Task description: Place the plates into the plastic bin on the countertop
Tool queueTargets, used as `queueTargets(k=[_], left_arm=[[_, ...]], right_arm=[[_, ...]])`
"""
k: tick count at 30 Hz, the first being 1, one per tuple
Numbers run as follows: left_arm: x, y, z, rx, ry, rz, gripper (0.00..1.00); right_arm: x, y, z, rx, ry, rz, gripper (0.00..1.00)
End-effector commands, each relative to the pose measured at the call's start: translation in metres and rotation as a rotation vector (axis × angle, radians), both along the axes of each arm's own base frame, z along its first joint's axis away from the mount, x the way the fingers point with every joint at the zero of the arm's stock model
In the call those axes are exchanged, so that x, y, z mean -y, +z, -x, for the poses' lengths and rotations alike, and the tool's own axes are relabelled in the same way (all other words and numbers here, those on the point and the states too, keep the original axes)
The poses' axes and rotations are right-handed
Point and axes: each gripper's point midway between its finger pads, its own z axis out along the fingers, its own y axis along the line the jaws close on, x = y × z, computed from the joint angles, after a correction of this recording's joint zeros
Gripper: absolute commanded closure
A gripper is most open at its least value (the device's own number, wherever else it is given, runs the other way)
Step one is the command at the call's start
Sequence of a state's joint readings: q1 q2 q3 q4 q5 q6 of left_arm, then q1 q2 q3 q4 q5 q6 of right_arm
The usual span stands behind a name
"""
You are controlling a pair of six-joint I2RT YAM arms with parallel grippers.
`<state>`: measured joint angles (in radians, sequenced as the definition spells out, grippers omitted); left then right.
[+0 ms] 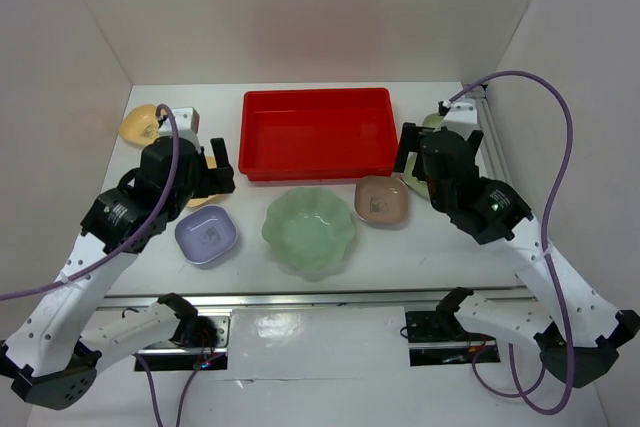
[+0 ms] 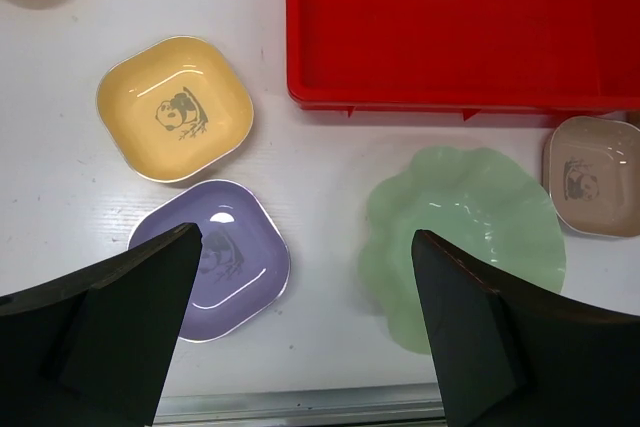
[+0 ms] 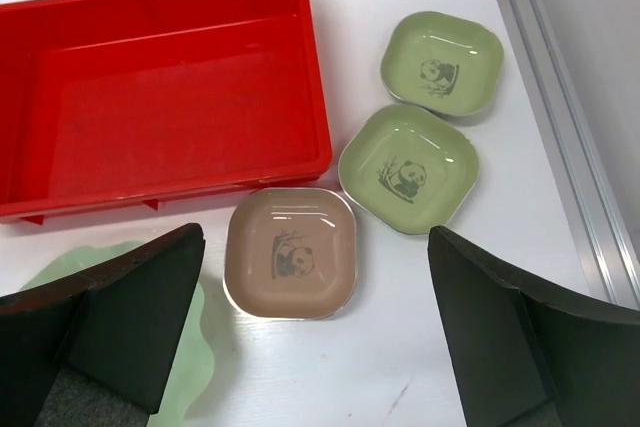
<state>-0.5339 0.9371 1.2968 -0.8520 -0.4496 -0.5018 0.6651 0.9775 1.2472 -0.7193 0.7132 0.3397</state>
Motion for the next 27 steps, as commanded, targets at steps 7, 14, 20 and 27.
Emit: queueTargets(k=[7,14,20,27], left_arm=[[0.000,0.003,-0.005,0.029,0.018,0.005,0.00],[0.000,-0.005,-0.004,0.018,0.022,0.006,0.00],[0.002,-0.025,-0.008,-0.028,0.022,-0.021,0.00],[0.004,-0.034,-0.009,-0.031,0.014,-0.017,0.00]], right_arm=[[-0.019,-0.014,-0.003,-0.020,0.073,-0.008,0.00],[-0.079,-0.067,-0.011,-0.130,0.314,-0.043,0.00],[-0.120,-0.129,-0.014,-0.211,0.452,-0.076,0.03],[-0.150,-0.192,-0.014,-0.316,0.517,-0.053,0.10]])
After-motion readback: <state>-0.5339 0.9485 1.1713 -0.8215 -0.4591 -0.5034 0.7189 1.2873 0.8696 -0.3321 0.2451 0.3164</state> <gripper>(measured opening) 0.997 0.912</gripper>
